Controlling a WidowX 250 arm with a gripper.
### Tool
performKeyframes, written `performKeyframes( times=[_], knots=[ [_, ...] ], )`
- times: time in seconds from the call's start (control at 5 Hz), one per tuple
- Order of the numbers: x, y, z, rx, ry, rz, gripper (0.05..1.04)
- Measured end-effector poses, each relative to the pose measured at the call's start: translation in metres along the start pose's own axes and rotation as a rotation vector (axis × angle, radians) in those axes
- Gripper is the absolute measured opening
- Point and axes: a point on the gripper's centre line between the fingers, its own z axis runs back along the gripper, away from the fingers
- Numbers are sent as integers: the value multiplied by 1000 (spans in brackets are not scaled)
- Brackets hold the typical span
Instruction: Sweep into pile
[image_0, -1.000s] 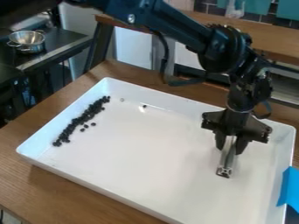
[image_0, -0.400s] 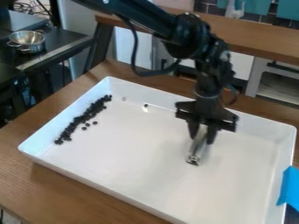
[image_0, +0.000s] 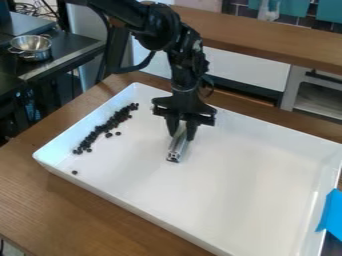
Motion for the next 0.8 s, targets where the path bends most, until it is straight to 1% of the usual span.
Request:
performKeyframes(
  times=[0.2, 0.4, 0.8],
  knots=[
    [7, 22, -4, 16, -20, 6, 367],
    [13, 58, -6, 38, -38, 52, 367],
    [14, 77, -7, 25, -40, 88, 367]
  ],
)
